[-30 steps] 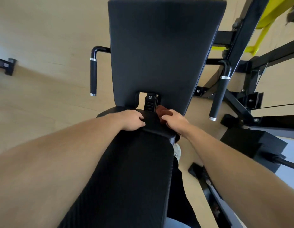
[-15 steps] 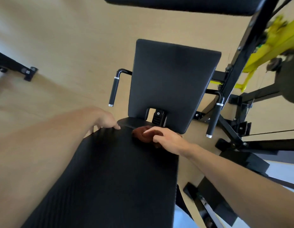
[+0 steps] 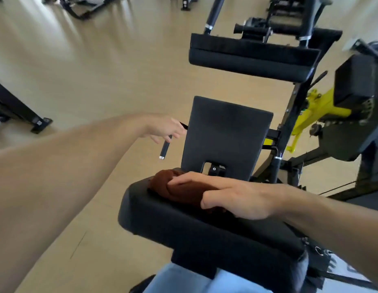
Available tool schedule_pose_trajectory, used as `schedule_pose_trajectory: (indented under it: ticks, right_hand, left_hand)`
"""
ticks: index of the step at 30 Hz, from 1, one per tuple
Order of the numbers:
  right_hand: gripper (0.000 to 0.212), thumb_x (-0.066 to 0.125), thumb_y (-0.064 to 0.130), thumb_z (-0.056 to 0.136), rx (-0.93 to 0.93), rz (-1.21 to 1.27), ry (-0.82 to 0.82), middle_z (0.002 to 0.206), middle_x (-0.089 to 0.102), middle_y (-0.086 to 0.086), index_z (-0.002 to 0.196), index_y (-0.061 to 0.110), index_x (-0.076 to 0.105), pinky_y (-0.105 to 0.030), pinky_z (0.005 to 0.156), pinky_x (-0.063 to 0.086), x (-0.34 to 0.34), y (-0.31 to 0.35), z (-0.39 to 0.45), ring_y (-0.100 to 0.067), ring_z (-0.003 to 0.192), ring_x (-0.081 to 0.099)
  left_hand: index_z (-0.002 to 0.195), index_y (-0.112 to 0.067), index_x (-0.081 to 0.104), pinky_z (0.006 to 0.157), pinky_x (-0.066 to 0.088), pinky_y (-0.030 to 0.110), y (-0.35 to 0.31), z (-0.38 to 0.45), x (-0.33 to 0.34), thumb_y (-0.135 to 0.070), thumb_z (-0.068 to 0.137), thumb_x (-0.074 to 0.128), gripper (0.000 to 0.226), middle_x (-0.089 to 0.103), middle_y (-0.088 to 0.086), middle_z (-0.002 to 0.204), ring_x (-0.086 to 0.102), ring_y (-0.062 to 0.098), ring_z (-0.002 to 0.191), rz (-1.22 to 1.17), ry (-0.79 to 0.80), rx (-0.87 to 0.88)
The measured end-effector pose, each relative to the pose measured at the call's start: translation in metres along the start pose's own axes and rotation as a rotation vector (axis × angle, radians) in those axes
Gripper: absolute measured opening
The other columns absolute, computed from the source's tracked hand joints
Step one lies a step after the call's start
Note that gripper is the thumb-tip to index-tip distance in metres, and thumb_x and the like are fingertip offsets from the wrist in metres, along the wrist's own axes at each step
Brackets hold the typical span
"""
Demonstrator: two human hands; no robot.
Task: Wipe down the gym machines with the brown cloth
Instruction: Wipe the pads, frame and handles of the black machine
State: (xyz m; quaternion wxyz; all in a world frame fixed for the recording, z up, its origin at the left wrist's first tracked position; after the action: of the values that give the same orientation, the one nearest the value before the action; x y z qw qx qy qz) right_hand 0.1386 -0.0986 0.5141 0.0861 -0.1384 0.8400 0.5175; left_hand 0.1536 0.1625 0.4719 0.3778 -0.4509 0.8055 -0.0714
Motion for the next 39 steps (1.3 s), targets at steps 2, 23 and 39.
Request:
schedule_pose_trajectory:
  ticks: [2, 23, 39]
  right_hand:
    - [0.058, 0.044, 0.036, 0.087, 0.052, -0.082, -0.099, 0.143, 0.052, 0.016, 0.139, 0.061, 0.040, -0.043, 0.113, 0.038, 0.016, 0.022, -0.006, -0.013, 0.128, 0.050]
    - [0.078, 0.024, 0.074, 0.100, 0.343, -0.827, -1.075, 0.169, 0.021, 0.000, 0.164, 0.032, 0.013, -0.045, 0.125, 0.022, 0.186, 0.041, -0.028, -0.021, 0.157, 0.013]
    - [0.078, 0.036, 0.059, 0.102, 0.276, -1.039, -1.108, 0.170, 0.018, -0.007, 0.163, 0.015, 0.016, -0.056, 0.121, 0.023, 0.175, 0.013, -0.012, -0.027, 0.158, 0.010]
  left_hand:
    - [0.126, -0.028, 0.060, 0.094, 0.048, 0.039, 0.005, -0.020, 0.003, -0.043, 0.102, 0.048, 0.031, 0.063, -0.006, 0.129, 0.060, 0.020, 0.118, -0.065, -0.037, 0.134]
    - [0.091, -0.029, 0.061, 0.072, 0.046, 0.024, 0.030, -0.184, 0.100, -0.047, 0.095, 0.058, 0.019, 0.062, -0.014, 0.088, 0.060, 0.006, 0.086, 0.005, -0.438, 0.710]
    - [0.145, -0.013, 0.049, 0.119, 0.021, 0.038, 0.104, -0.205, 0.129, -0.028, 0.107, 0.037, 0.042, 0.051, 0.008, 0.149, 0.041, 0.028, 0.139, 0.018, -0.869, 0.441]
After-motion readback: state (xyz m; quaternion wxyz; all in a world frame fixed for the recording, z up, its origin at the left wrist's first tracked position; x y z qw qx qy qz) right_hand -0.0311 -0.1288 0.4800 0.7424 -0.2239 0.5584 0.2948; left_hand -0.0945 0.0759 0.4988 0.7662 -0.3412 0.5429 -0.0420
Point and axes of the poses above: each hand's wrist, its own z-axis towards the middle knuckle, its own x-axis out of the palm, y = z × x, the point moved 1 cm from there along z, towards the middle knuckle
